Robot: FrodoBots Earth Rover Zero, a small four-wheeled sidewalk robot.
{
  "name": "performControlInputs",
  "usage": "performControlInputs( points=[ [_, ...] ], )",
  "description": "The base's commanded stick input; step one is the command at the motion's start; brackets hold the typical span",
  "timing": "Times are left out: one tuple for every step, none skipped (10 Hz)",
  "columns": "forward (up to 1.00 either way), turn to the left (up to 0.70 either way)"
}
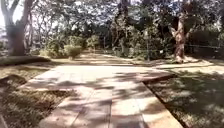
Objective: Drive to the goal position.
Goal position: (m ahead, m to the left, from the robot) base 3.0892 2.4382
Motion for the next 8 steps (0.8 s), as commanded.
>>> performControlInputs(
  points=[
    [0.5, -0.38],
    [0.5, -0.13],
    [0.5, 0.0],
    [0.5, 0.0],
    [0.5, 0.0],
    [0.5, 0.0],
    [0.5, 0.0],
    [0.5, 0.0]
  ],
)
